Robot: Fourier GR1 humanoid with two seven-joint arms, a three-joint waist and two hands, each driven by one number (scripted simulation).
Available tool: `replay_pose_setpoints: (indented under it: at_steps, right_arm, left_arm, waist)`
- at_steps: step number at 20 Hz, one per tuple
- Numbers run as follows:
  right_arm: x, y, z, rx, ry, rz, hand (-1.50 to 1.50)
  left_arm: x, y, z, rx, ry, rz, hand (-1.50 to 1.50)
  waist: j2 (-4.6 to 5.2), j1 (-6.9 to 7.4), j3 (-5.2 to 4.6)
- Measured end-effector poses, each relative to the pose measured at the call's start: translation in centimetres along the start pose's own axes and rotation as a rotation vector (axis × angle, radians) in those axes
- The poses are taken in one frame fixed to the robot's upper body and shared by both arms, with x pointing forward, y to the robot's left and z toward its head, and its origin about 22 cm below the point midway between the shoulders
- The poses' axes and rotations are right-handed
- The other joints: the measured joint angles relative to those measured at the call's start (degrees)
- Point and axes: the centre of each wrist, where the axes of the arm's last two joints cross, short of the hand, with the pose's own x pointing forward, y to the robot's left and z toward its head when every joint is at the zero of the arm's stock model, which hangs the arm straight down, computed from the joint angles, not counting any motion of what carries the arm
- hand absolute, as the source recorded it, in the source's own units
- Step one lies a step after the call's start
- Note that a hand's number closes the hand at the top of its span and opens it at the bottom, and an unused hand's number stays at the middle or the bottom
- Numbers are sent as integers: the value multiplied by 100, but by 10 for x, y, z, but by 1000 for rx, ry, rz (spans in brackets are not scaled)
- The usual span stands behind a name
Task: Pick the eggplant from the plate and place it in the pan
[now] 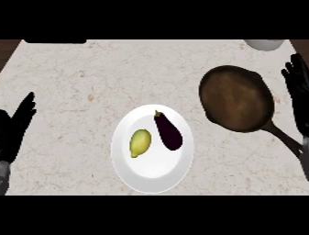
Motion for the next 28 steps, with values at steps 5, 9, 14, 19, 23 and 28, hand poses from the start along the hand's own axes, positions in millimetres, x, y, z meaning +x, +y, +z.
replay_pose_setpoints:
  at_steps: [5, 9, 14, 19, 23, 28]
  right_arm:
    - [0, 59, -3, 453, 21, 36, 150]
    - [7, 100, -3, 834, -37, 164, -150]
    - [20, 95, -32, 979, -273, 302, -150]
    - [61, 82, -78, 1084, -403, 447, -150]
    - [109, 96, -99, 1199, -443, 638, -150]
    - [158, 135, -113, 1285, -448, 809, -150]
  left_arm:
    - [38, -20, -7, -53, -175, 65, 0]
    - [66, -44, -9, -119, -296, 151, 0]
    - [70, -55, -12, -111, -332, 216, 0]
    - [65, -57, -14, -96, -337, 234, 0]
    - [62, -61, -15, -95, -338, 238, 0]
    - [62, -59, -18, -89, -332, 239, 0]
  waist:
    - [176, 424, -12]
    - [267, 659, -13]
    - [229, 385, 2]
    - [183, 245, -1]
    - [163, 222, -9]
    - [141, 156, -11]
